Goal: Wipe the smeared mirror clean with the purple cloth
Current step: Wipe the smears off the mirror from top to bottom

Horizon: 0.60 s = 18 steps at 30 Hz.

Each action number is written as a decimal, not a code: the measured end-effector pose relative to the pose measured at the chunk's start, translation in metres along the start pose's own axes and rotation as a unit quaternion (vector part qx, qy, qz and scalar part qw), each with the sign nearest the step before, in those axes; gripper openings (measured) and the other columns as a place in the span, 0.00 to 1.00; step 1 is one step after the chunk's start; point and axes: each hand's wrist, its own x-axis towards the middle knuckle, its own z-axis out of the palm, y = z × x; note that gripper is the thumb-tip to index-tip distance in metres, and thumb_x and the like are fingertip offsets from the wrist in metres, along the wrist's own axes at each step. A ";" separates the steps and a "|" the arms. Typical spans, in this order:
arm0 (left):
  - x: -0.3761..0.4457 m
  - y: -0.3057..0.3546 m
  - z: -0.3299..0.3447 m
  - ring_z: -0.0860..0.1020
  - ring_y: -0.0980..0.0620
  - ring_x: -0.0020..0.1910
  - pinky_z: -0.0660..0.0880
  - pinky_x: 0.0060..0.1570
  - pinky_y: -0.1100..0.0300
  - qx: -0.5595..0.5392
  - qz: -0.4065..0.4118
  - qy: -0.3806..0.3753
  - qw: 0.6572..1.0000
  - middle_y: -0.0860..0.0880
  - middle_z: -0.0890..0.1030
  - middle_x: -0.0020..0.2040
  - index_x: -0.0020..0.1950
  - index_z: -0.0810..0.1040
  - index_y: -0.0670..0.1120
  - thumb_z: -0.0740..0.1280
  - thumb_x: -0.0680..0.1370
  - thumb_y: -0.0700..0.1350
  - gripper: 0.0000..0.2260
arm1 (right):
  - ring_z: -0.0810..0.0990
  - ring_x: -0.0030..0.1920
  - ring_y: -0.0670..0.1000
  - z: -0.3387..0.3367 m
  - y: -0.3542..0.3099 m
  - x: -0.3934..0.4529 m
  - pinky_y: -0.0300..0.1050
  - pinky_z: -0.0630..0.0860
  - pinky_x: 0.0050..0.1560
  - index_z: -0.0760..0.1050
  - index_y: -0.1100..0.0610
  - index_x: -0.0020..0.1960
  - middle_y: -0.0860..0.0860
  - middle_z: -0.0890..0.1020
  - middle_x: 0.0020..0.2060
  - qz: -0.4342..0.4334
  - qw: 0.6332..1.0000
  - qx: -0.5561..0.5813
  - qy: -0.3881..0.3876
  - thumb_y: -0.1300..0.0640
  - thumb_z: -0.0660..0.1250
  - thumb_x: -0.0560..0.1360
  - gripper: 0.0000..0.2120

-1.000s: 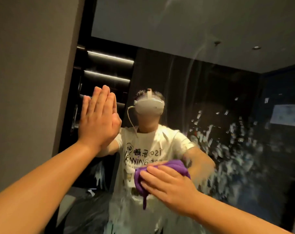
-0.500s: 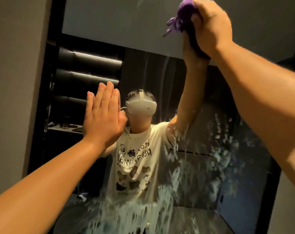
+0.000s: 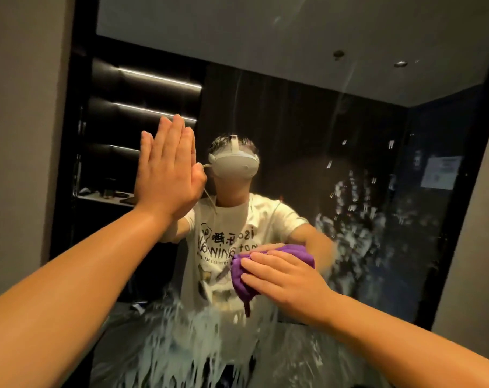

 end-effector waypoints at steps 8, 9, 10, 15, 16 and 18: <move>0.000 -0.002 0.004 0.50 0.43 0.80 0.46 0.77 0.43 0.007 0.003 0.006 1.000 0.41 0.54 0.80 0.79 0.58 0.38 0.49 0.78 0.52 0.31 | 0.75 0.44 0.40 -0.157 0.106 0.139 0.38 0.74 0.44 0.74 0.70 0.50 0.42 0.73 0.42 0.197 0.947 0.159 0.199 0.71 0.63 0.75 0.05; 0.000 -0.003 0.004 0.50 0.43 0.80 0.46 0.77 0.43 0.006 0.004 0.006 1.000 0.41 0.54 0.80 0.79 0.58 0.38 0.49 0.78 0.52 0.31 | 0.75 0.44 0.39 -0.166 0.127 0.156 0.38 0.75 0.45 0.73 0.70 0.54 0.44 0.75 0.43 0.220 0.940 0.126 0.230 0.69 0.63 0.76 0.07; 0.000 -0.003 0.004 0.49 0.43 0.80 0.46 0.77 0.43 0.007 0.004 0.006 1.000 0.41 0.54 0.80 0.79 0.58 0.39 0.49 0.78 0.52 0.31 | 0.75 0.47 0.42 -0.175 0.145 0.171 0.43 0.76 0.49 0.73 0.68 0.57 0.49 0.77 0.46 0.247 0.933 0.083 0.249 0.65 0.63 0.77 0.10; 0.000 -0.005 0.008 0.50 0.43 0.80 0.47 0.78 0.43 0.013 0.008 0.016 1.000 0.41 0.54 0.80 0.79 0.57 0.39 0.51 0.79 0.51 0.30 | 0.74 0.64 0.48 -0.190 0.204 0.217 0.54 0.64 0.59 0.73 0.50 0.65 0.46 0.78 0.64 0.304 0.908 -0.141 0.253 0.49 0.49 0.80 0.20; 0.000 -0.005 0.009 0.50 0.43 0.80 0.47 0.77 0.43 0.014 0.010 0.019 1.000 0.41 0.55 0.80 0.79 0.58 0.39 0.51 0.79 0.50 0.30 | 0.73 0.65 0.45 -0.183 0.200 0.221 0.53 0.62 0.60 0.72 0.49 0.66 0.44 0.77 0.65 0.284 0.914 -0.144 0.251 0.47 0.49 0.81 0.20; -0.001 -0.004 0.009 0.50 0.43 0.80 0.48 0.77 0.42 0.006 0.013 0.021 1.000 0.41 0.55 0.80 0.79 0.58 0.39 0.52 0.79 0.50 0.30 | 0.75 0.62 0.56 -0.156 0.190 0.219 0.58 0.69 0.59 0.72 0.53 0.66 0.54 0.77 0.63 0.281 0.914 -0.145 0.255 0.39 0.51 0.83 0.24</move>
